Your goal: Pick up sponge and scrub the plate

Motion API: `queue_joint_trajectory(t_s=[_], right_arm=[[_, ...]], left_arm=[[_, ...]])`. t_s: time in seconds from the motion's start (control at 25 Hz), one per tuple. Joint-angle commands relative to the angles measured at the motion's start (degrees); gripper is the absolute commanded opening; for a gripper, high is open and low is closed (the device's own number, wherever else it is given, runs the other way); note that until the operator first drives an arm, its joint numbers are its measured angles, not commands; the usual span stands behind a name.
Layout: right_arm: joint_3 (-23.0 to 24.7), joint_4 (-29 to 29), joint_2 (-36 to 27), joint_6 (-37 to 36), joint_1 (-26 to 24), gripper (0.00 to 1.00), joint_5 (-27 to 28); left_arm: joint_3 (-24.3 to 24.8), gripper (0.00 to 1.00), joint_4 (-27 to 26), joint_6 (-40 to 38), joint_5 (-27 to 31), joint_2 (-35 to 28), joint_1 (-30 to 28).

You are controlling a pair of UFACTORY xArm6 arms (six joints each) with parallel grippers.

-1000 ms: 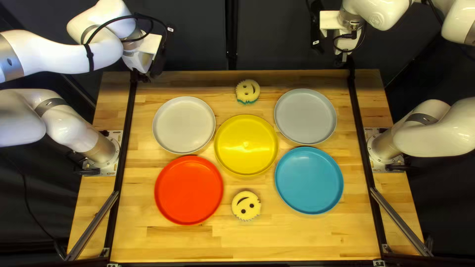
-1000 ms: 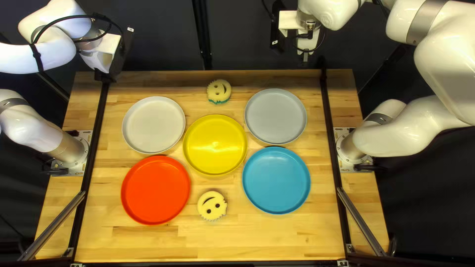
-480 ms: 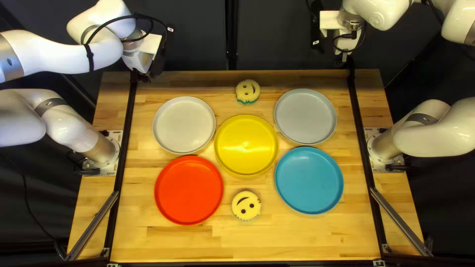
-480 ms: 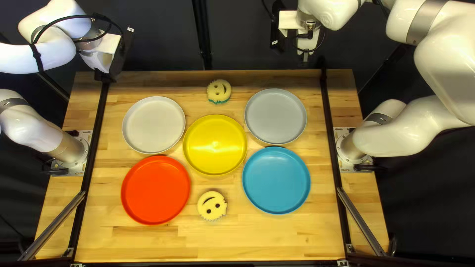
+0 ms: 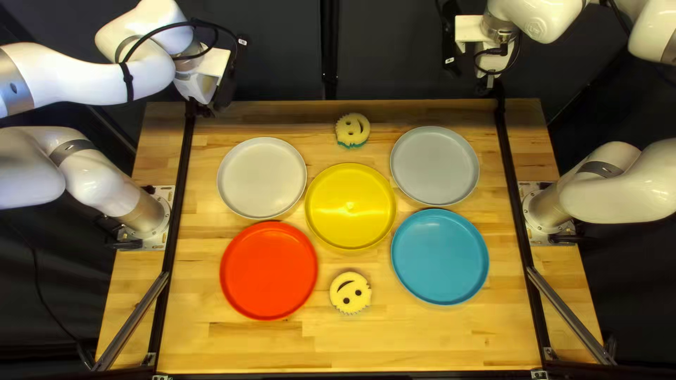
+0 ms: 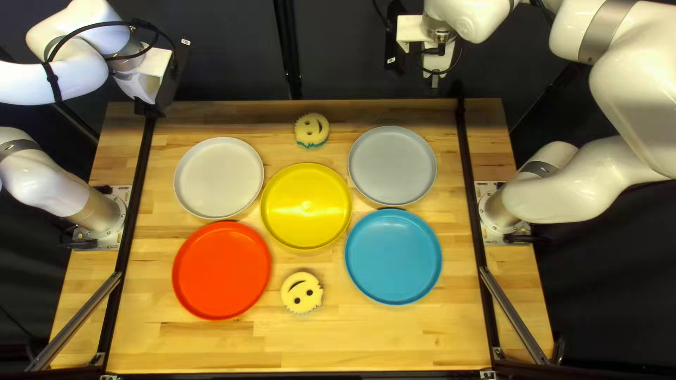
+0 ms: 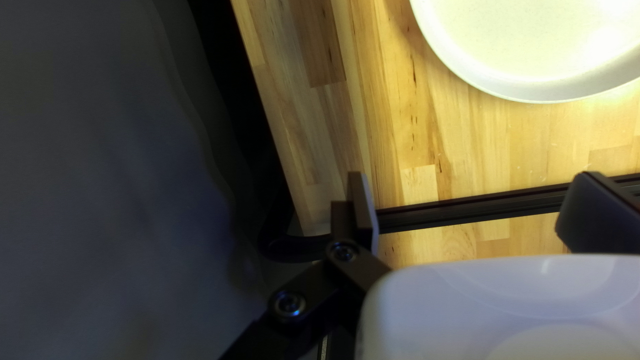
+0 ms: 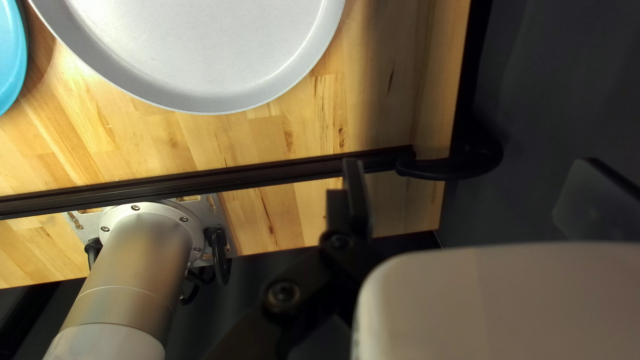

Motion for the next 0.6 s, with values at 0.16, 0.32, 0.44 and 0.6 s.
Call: queue_joint_trajectory(t_s=[0.16,0.32,0.44,0.6], right_arm=[[0.0,0.0,0.0,0.0,0.0,1.0,0.0],[0.0,0.0,0.0,0.0,0.0,1.0,0.0],[0.0,0.0,0.0,0.0,0.0,1.0,0.0],[0.0,0.0,0.0,0.0,0.0,1.0,0.0]], left_arm=[[0.0,1.0,0.0,0.0,0.0,0.0,0.0],[1.1,1.0,1.3,-5.6,-0.5,-0.4,-4.3],[1.5,1.0,2.7,-12.4,-1.0,0.0,-11.3],[0.3,1.0,4.1,-20.3,-2.3,2.6,-20.5]])
